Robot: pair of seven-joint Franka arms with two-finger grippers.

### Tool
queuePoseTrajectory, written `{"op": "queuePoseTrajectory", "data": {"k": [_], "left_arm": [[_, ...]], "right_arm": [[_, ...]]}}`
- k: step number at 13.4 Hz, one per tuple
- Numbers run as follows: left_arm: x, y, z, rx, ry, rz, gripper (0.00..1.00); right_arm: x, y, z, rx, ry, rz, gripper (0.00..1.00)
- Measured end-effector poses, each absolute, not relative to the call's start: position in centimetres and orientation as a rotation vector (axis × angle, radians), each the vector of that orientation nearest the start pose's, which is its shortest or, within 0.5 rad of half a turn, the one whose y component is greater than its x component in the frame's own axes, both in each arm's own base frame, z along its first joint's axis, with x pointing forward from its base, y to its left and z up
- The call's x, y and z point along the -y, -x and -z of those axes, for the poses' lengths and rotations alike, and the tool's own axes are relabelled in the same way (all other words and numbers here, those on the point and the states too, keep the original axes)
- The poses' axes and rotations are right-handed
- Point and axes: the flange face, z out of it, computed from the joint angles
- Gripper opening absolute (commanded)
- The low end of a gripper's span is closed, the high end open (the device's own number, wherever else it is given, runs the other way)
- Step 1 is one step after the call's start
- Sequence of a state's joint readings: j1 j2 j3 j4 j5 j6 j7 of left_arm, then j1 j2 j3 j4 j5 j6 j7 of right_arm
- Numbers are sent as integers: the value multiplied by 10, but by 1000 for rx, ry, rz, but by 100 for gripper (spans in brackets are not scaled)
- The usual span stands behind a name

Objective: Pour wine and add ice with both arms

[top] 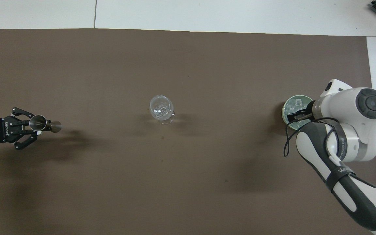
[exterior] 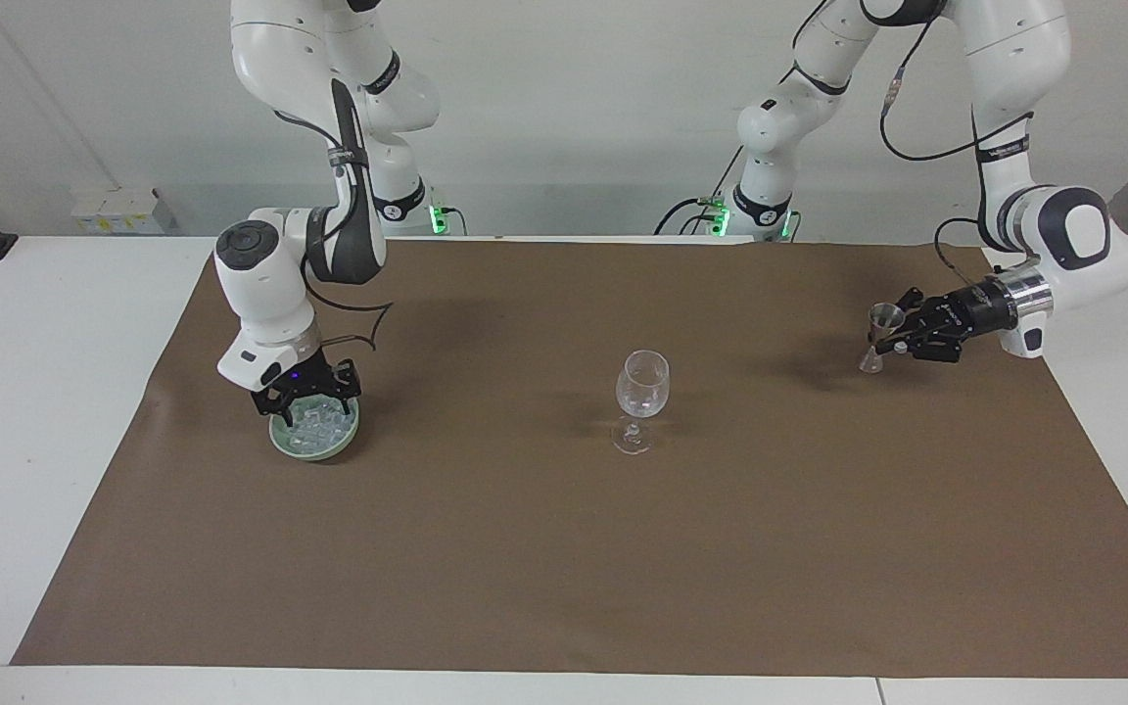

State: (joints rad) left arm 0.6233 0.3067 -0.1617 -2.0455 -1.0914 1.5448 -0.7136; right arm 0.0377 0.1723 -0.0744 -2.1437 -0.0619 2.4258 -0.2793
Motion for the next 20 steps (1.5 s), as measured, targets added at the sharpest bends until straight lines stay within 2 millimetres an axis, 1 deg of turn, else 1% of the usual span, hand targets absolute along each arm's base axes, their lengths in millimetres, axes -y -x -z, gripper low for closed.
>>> {"op": "queuePoseTrajectory", "data": {"k": [1,2,3,4,8,10,12,14,16,17,18,20], "left_arm": [[-152,-519,-300,-1436,-1320,997,0],[-153,-520,-292,-1436,-1307,1011,0],[-153,-522,-285,-1437,-1298,1022,0],[-154,-523,-278,-1438,-1288,1034,0],[-155,-526,-256,-1440,-1254,1068,0],[-156,-528,-250,-1440,-1245,1076,0],[-157,-529,-246,-1440,-1240,1082,0],[-157,-530,-242,-1440,-1236,1087,0],[-158,-531,-238,-1440,-1231,1092,0],[-158,-531,-236,-1440,-1229,1094,0],[-158,-532,-234,-1439,-1228,1095,0],[-158,-533,-231,-1434,-1229,1094,0]], "right_arm": [[21,-572,-336,462,3177,166,52],[21,-572,-338,461,3177,170,32],[21,-572,-339,461,3177,172,15],[21,-572,-339,461,3177,172,0],[22,-572,-339,459,3177,172,0],[22,-572,-339,459,3177,174,0],[22,-573,-347,458,3178,196,0],[21,-575,-365,456,3178,244,0],[16,-579,-392,427,3179,272,0],[8,-582,-407,402,3178,286,0],[-4,-586,-425,377,3175,299,0],[-32,-591,-450,325,3165,318,0]]}}
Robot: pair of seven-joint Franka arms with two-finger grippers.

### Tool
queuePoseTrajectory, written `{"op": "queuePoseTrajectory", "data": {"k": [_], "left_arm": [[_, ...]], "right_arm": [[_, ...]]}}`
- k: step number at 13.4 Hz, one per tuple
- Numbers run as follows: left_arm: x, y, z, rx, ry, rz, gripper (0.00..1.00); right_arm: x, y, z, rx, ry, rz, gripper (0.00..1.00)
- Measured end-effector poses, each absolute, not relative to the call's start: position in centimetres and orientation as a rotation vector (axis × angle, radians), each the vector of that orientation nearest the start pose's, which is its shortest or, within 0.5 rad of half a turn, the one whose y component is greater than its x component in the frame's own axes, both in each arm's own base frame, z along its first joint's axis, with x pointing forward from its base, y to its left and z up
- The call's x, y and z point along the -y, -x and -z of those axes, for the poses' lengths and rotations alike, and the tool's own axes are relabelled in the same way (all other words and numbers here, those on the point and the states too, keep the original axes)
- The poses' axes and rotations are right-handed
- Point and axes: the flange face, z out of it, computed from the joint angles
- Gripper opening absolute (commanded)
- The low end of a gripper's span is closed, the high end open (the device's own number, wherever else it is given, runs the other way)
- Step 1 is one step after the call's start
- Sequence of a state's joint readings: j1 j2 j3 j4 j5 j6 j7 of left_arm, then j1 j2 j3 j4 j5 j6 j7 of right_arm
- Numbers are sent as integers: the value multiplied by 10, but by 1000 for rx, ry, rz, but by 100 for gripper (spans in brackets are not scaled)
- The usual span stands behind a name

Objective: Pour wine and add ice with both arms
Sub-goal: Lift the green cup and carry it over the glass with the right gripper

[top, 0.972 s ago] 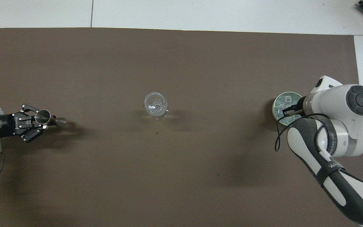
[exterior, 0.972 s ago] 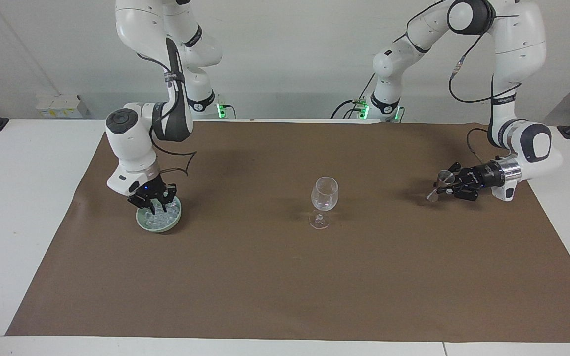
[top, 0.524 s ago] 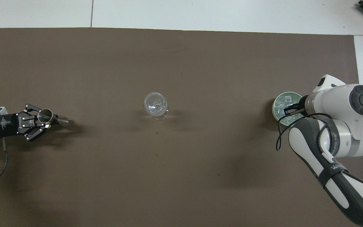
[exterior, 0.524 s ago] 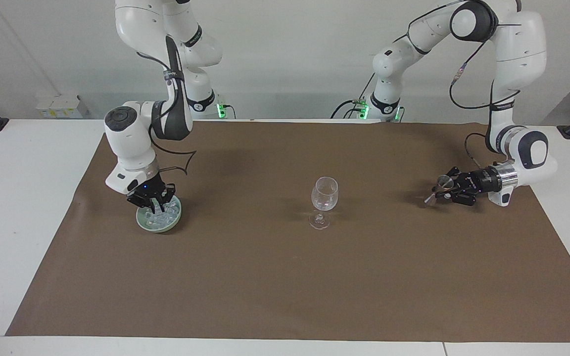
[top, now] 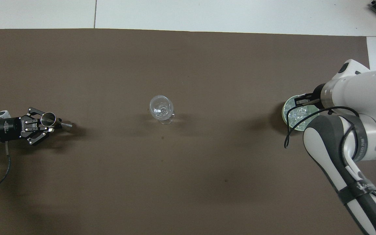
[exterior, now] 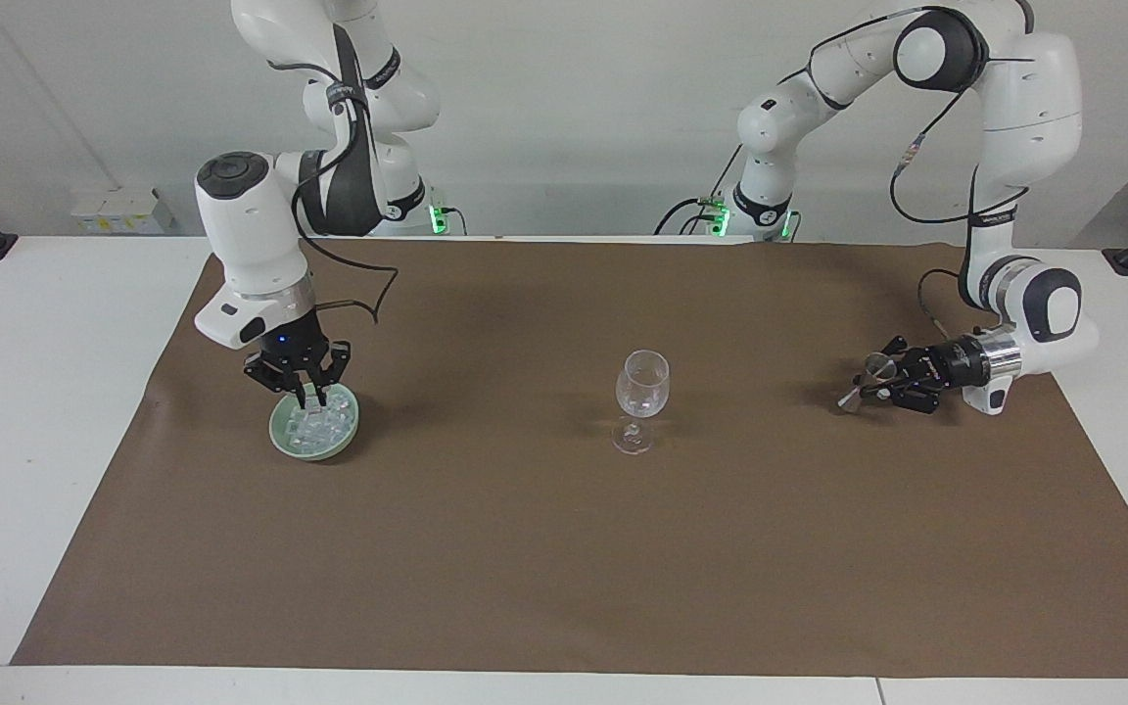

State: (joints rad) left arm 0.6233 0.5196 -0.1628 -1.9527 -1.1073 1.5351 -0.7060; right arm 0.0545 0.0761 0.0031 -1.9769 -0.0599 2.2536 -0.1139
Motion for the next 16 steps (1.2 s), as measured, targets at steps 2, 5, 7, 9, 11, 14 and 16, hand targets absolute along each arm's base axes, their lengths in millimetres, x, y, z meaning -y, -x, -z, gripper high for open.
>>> {"op": "queuePoseTrajectory", "data": {"k": [2,5,7,9,11,14,16], "left_arm": [[-158,-534,-229,-1430,-1229,1096,0],[-158,-534,-223,-1430,-1224,1102,0],[-158,-535,-220,-1429,-1221,1104,0],[-159,-536,-218,-1428,-1219,1105,0],[-159,-537,-216,-1424,-1221,1103,0],[-159,-536,-215,-1421,-1222,1101,0],[-159,-536,-214,-1421,-1223,1101,0]], "right_arm": [[-63,-594,-469,275,3153,329,0],[-95,-597,-491,248,3137,356,0],[-124,-597,-501,197,3121,376,0],[-166,-594,-509,144,3095,402,0],[-205,-587,-516,114,3065,415,0],[-250,-575,-522,37,2962,363,0],[-270,-570,-528,2,2909,342,0]]}}
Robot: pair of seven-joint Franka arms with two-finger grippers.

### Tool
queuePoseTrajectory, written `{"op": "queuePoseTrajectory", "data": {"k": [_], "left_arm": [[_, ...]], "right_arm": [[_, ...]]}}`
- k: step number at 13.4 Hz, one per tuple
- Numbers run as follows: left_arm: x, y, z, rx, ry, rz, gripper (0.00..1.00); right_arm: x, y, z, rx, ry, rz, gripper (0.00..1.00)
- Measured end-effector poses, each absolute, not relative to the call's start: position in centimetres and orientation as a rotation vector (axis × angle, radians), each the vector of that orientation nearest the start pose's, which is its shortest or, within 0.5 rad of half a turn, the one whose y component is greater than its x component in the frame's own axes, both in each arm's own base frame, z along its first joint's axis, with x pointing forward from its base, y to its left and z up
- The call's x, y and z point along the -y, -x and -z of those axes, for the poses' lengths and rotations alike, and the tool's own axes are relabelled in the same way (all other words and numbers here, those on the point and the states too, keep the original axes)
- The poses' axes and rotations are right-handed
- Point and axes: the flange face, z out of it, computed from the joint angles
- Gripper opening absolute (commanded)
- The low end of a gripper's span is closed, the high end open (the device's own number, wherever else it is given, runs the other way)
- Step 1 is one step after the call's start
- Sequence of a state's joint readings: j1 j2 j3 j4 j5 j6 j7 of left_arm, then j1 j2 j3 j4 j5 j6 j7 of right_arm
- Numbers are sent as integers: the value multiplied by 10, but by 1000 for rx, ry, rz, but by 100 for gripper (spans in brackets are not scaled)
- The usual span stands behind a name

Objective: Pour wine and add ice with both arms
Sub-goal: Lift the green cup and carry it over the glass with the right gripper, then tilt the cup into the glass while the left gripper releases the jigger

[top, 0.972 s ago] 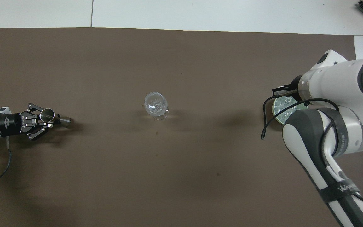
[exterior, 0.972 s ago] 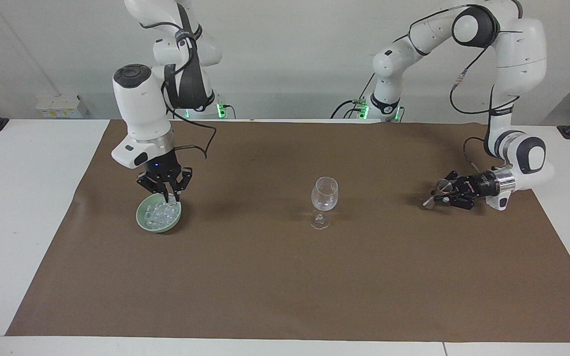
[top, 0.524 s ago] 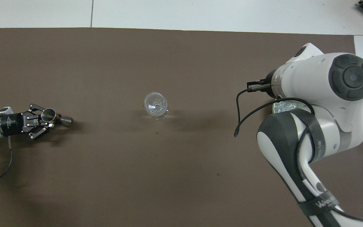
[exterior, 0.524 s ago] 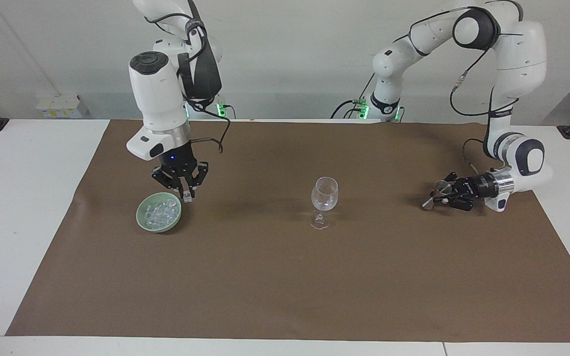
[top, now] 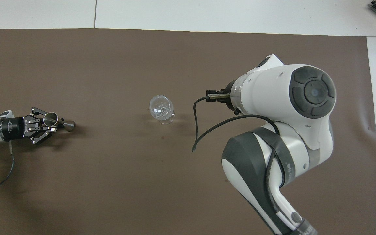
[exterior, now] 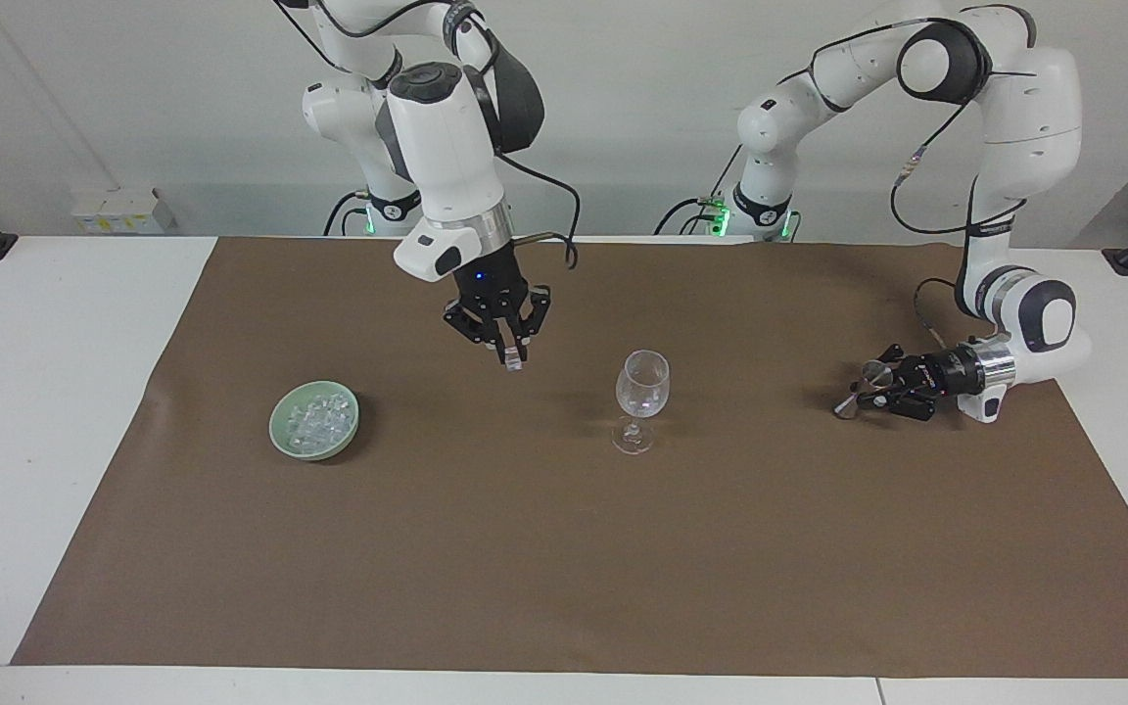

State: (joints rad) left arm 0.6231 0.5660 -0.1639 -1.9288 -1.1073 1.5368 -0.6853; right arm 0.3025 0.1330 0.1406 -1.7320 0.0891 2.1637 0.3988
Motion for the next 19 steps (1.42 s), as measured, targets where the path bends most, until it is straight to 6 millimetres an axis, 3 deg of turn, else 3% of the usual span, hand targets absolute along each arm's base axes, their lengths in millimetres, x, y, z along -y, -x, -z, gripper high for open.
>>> {"op": "queuePoseTrajectory", "data": {"k": [5,8,11,14,16,18,19], "left_arm": [[-159,-537,-214,-1424,-1223,1096,0],[-161,-537,-213,-1435,-1224,1084,0],[-161,-538,-212,-1441,-1225,1079,0],[-161,-538,-212,-1443,-1227,1076,15],[-161,-539,-212,-1445,-1227,1074,39],[-161,-539,-212,-1445,-1228,1073,55],[-161,-539,-212,-1445,-1228,1072,64]], "right_arm": [[-317,-560,-527,-119,2781,345,0],[-330,-568,-514,-237,2669,321,0],[-364,-564,-494,-359,2598,286,0],[-383,-556,-486,-376,2589,260,0],[-386,-555,-485,-371,2590,255,0],[-386,-555,-484,-371,2591,254,0],[-386,-555,-484,-371,2591,254,10]]}}
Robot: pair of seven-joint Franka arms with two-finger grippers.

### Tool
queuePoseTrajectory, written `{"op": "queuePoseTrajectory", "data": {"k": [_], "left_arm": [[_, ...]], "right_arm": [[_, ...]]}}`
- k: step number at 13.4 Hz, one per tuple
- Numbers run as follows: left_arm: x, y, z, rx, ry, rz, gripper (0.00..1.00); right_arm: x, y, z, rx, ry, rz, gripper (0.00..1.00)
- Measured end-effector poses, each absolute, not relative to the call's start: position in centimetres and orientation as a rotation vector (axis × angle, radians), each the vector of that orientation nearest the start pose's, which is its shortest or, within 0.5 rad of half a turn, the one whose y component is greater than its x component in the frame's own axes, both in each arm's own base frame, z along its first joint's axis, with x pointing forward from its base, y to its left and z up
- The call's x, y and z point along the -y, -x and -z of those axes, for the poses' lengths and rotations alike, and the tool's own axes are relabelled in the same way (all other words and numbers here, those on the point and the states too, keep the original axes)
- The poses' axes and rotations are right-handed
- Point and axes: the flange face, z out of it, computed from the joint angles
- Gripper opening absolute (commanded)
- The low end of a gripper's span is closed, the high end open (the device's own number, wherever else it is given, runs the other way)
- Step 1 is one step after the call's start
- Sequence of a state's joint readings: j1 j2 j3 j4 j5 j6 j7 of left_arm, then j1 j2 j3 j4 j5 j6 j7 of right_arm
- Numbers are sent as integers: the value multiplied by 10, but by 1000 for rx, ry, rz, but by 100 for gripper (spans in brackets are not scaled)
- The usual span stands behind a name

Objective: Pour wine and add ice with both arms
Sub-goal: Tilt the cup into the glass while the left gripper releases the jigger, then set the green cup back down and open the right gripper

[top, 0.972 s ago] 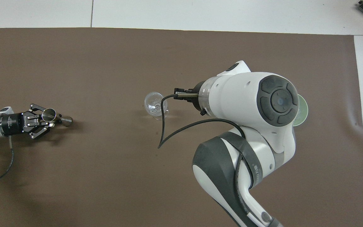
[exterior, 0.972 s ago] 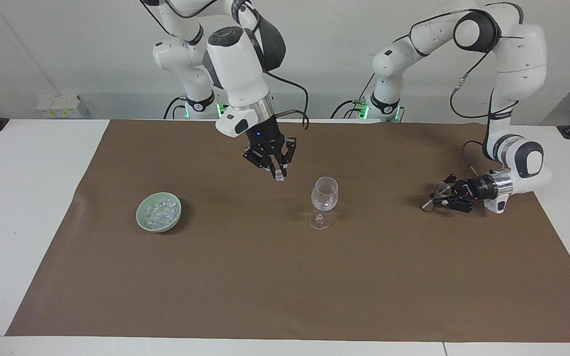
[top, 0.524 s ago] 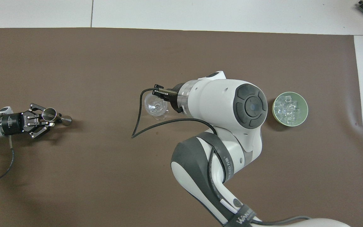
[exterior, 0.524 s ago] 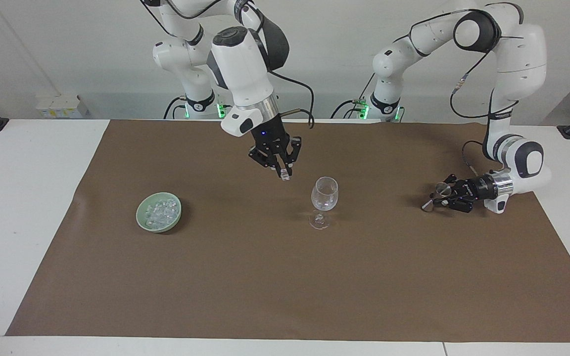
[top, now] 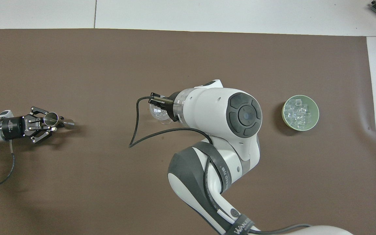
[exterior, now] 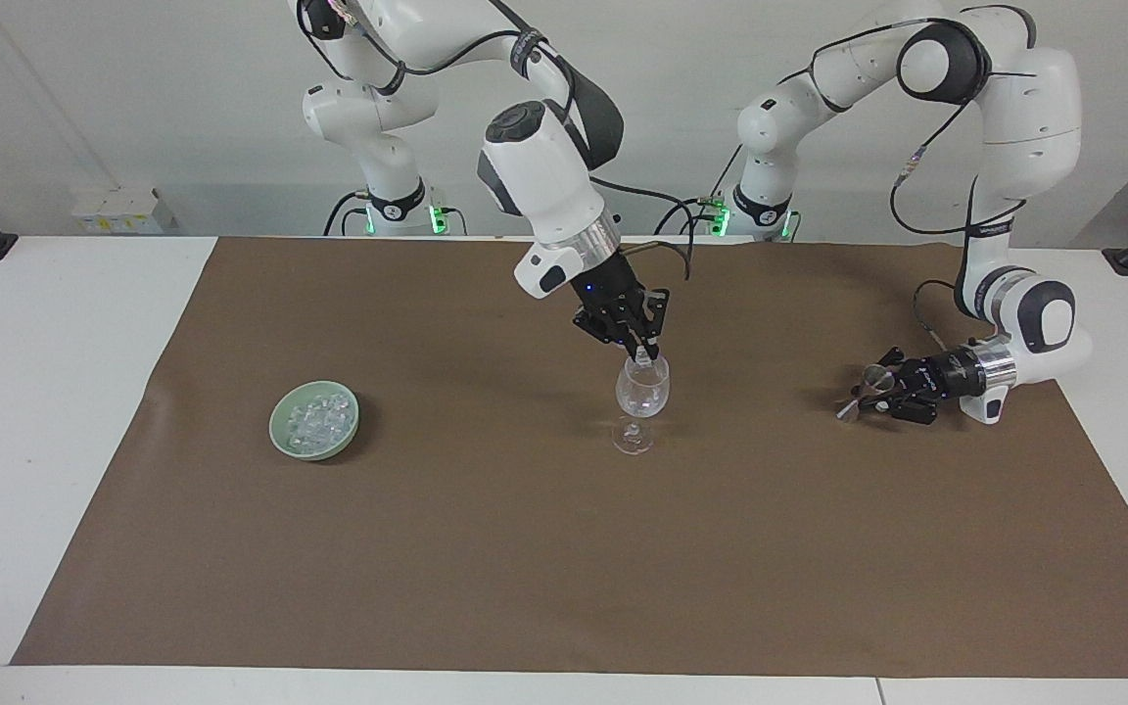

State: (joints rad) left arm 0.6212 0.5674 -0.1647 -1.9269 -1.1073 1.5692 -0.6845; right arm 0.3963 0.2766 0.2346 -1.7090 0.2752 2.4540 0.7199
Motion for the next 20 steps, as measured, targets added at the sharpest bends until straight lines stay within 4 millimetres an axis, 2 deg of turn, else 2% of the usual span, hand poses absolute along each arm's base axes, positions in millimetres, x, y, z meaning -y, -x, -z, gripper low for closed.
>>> {"op": "queuePoseTrajectory", "data": {"k": [2,5,6,8,10,11,12,14,17,20], "left_arm": [[-162,-540,-213,-1445,-1230,1070,80],[-164,-542,-215,-1443,-1234,1061,96],[-165,-543,-217,-1442,-1235,1056,100],[-168,-545,-220,-1441,-1243,1047,100],[-175,-547,-224,-1442,-1268,1035,100],[-181,-547,-227,-1441,-1288,1028,100],[-187,-549,-231,-1439,-1313,1022,100],[-198,-553,-244,-1433,-1381,1001,100],[-206,-568,-278,-1415,-1517,937,100],[-200,-581,-334,-1389,-1719,840,100]], "right_arm": [[-386,-555,-482,-372,2593,251,38],[-387,-556,-479,-373,2595,246,41],[-387,-556,-479,-373,2595,247,48],[-387,-556,-479,-373,2595,247,58],[-386,-557,-480,-375,2594,250,89],[-384,-559,-481,-380,2592,254,96],[-381,-561,-483,-382,2593,265,100],[-368,-565,-494,-369,2620,307,100],[-320,-569,-523,-354,2769,345,100],[-268,-563,-554,-368,2879,315,100]]}}
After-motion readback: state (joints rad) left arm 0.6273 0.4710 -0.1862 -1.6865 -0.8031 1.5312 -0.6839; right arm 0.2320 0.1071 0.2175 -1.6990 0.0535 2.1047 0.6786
